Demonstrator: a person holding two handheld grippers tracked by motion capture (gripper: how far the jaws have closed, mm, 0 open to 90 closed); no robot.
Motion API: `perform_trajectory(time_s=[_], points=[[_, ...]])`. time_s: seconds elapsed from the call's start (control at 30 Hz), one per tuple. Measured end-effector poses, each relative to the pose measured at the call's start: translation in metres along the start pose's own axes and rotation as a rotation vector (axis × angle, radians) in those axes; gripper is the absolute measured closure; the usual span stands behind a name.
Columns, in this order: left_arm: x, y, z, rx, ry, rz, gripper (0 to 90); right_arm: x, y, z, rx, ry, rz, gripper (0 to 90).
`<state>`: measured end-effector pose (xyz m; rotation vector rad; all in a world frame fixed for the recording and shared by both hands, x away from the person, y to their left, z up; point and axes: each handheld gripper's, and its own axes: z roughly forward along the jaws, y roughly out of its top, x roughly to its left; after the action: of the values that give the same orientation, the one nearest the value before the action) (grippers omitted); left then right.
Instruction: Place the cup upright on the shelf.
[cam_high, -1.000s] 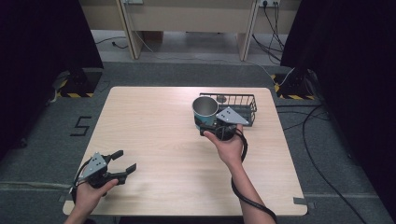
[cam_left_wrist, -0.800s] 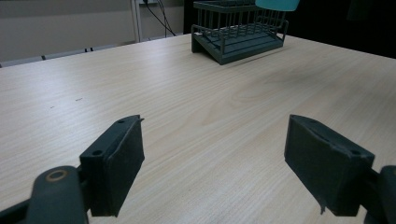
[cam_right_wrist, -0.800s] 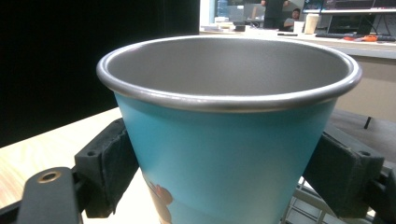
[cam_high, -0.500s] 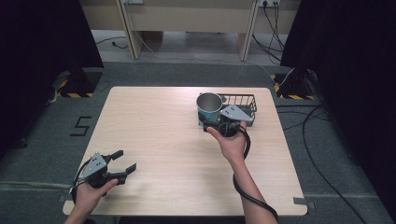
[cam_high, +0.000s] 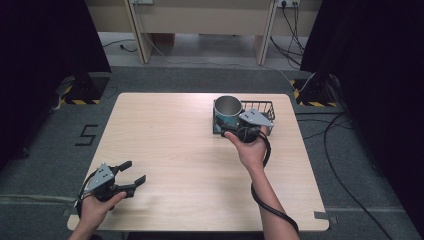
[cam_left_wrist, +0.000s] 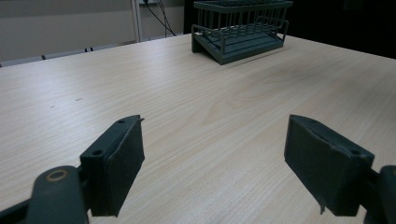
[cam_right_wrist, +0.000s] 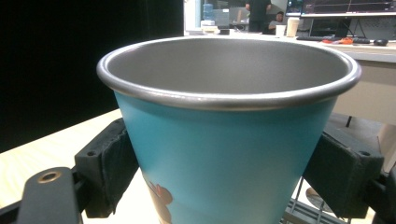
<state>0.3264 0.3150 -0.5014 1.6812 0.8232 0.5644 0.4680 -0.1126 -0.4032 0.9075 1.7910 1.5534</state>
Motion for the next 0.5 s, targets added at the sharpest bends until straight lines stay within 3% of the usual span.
perform_trajectory(time_s=[0.5], points=[[0.000,0.000,0.000,0.000,0.000,-0.001,19.2,-0.012,0.008,0.003,-0.009,-0.031,0.007,17.8]])
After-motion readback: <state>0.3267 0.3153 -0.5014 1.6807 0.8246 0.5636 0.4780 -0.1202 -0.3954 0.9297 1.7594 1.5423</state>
